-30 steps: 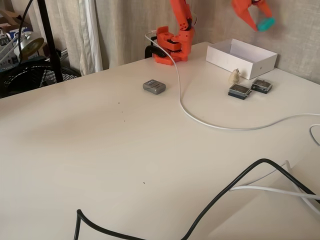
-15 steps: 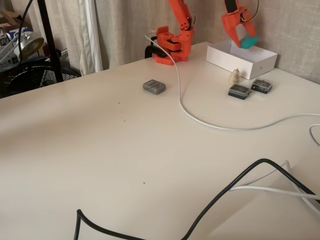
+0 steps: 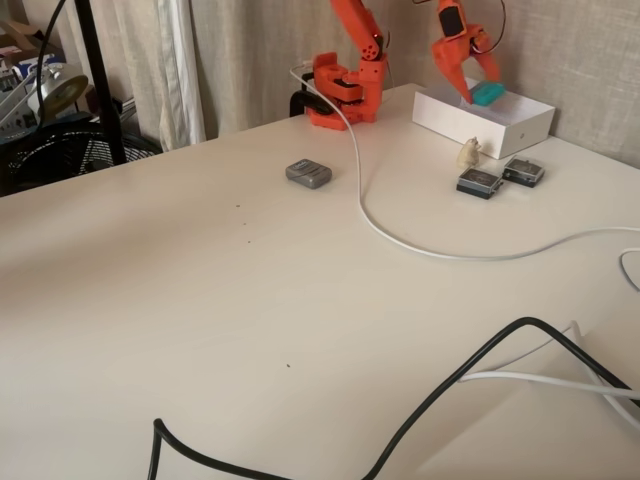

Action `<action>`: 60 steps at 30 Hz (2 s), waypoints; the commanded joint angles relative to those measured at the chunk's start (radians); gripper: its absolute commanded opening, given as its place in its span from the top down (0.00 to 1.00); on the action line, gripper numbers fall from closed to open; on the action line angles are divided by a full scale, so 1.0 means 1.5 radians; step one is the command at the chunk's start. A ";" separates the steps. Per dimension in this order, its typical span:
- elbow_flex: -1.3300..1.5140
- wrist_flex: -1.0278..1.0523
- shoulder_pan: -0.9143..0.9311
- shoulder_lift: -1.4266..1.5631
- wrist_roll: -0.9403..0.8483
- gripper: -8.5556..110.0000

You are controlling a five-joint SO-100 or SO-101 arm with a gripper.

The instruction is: Grasp the green cube and put it in the bin.

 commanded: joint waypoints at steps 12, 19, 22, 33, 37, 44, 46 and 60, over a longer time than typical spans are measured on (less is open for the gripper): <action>0.094 -0.069 0.006 0.075 -0.016 0.72; 0.153 -0.254 0.021 0.157 0.017 0.74; 0.155 -0.357 0.053 0.204 0.047 0.75; 0.284 -0.150 0.245 0.501 0.218 0.76; 0.273 0.016 0.312 0.567 0.279 0.76; 0.275 0.227 0.372 0.681 0.338 0.78; 0.281 0.231 0.376 0.694 0.348 0.79; 0.360 0.218 0.391 0.718 0.346 0.88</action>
